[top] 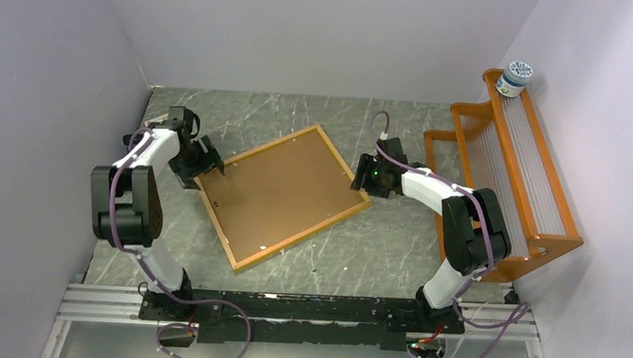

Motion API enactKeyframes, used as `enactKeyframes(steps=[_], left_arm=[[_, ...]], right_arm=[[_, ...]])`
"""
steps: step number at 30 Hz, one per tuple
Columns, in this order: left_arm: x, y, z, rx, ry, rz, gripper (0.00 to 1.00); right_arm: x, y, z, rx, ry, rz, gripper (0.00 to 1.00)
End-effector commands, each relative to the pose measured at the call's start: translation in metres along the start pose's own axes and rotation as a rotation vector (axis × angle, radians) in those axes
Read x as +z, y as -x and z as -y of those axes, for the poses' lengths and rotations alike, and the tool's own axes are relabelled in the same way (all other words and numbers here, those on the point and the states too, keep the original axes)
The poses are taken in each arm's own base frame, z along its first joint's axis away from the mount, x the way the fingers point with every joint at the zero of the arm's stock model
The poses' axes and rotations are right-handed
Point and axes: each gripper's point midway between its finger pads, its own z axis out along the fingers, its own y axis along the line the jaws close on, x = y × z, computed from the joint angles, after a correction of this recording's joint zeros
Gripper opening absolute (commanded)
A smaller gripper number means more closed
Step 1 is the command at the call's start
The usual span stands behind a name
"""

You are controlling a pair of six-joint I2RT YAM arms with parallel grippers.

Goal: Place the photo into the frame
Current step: Adjust the photo frame at the center of the board, then install the photo frame at the center of the board.

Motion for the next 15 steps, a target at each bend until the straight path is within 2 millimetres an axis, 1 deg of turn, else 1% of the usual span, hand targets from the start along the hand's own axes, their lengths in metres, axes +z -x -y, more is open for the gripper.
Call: enactKeyframes(steps=[1, 4, 6, 8, 10, 11, 12, 14, 15], left_arm=[[-0.035, -0.008, -0.028, 0.02, 0.129, 0.05, 0.87], [-0.039, -0.018, -0.033, 0.025, 0.135, 0.038, 0.91], [-0.034, -0.026, -0.037, 0.03, 0.143, 0.023, 0.92], [-0.025, -0.035, -0.041, 0.026, 0.151, -0.008, 0.9], [-0.015, -0.043, -0.043, 0.025, 0.148, -0.042, 0.87], [-0.01, -0.046, -0.04, 0.024, 0.133, -0.056, 0.82], [-0.005, -0.048, -0.036, 0.025, 0.104, -0.071, 0.77], [0.003, -0.052, -0.021, 0.045, 0.018, -0.098, 0.72], [0.005, -0.054, -0.019, 0.046, 0.012, -0.103, 0.7]], right_arm=[[-0.004, -0.005, 0.002, 0.006, -0.036, 0.007, 0.61], [-0.002, -0.01, 0.007, -0.004, -0.058, -0.009, 0.61], [0.0, -0.011, 0.009, -0.009, -0.065, -0.016, 0.62], [0.001, -0.012, 0.01, -0.013, -0.068, -0.022, 0.61], [0.003, -0.014, 0.011, -0.013, -0.068, -0.028, 0.61], [0.003, -0.015, 0.011, -0.009, -0.065, -0.029, 0.61], [0.005, -0.017, 0.011, -0.008, -0.061, -0.035, 0.61], [0.007, -0.02, 0.01, -0.009, -0.048, -0.04, 0.59], [0.009, -0.022, 0.01, -0.009, -0.044, -0.042, 0.59]])
